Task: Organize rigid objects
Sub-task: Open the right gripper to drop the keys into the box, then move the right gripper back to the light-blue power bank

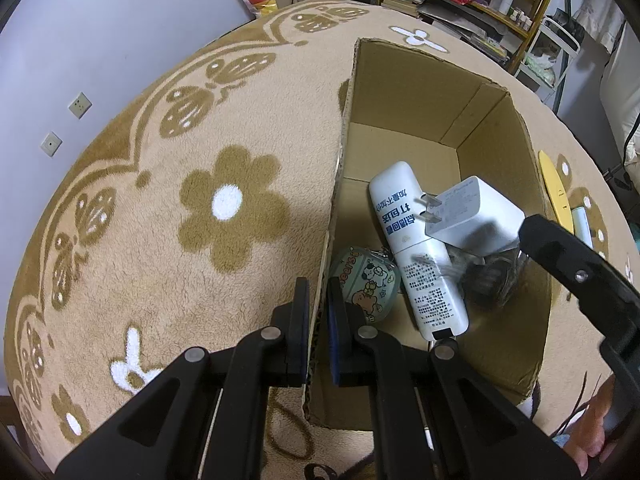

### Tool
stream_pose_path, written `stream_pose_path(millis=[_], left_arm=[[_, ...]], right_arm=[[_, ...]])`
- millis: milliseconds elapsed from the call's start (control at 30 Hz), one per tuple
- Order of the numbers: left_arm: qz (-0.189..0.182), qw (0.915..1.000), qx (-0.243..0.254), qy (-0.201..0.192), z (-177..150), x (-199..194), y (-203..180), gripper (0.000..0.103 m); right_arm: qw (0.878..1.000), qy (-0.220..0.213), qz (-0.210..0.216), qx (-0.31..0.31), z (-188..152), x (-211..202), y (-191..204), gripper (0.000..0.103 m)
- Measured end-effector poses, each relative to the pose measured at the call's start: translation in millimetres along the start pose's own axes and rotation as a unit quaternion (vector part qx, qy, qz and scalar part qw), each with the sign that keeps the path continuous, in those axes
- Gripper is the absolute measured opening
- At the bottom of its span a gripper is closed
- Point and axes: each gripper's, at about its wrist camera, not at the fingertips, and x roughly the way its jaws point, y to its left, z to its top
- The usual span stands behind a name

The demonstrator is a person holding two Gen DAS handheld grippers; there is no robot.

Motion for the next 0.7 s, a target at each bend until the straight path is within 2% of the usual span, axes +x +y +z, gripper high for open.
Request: stream_pose_path(millis=[100,167,300,367,467,567,700], left_arm=[[-0.001,1.0000,-0.001,0.000,-1,0,0,0.008],[-0.002,1.0000,-0.001,0.000,-2,0,0,0.008],[-0.001,1.0000,0.000,0.000,-2,1,-1,0.008],[0.001,1.0000,0.001,-0.001,-3,2,-1,0.008],[0.000,1.0000,0.002,-0.002,-2,2,-1,0.008],[-0.004,1.0000,-0.002,-0.001,-3,2,-1,0.008],[-0.001,1.0000,-0.001,-0.001,-2,1,-1,0.008]], right_arm=[[1.000,-0.003,0.005,-0.001,1,-4,2,0.055],[1.000,-0.008,0.001,-0.003,2,-8,3,0.063],[0.999,-0.033,-0.001,-0.012,5,-22,3,0.068],[0.999,-0.037,-0.016,-0.015,9,-26,2,0.081],[0.998,-0.052,-0.042,-0.013,14,-33,-5,0.092],[0.997,-0.051,-0.062,0.002,19,-35,-18,0.099],[0.995,-0.043,-0.087,0.014,26,-38,-39,0.099]])
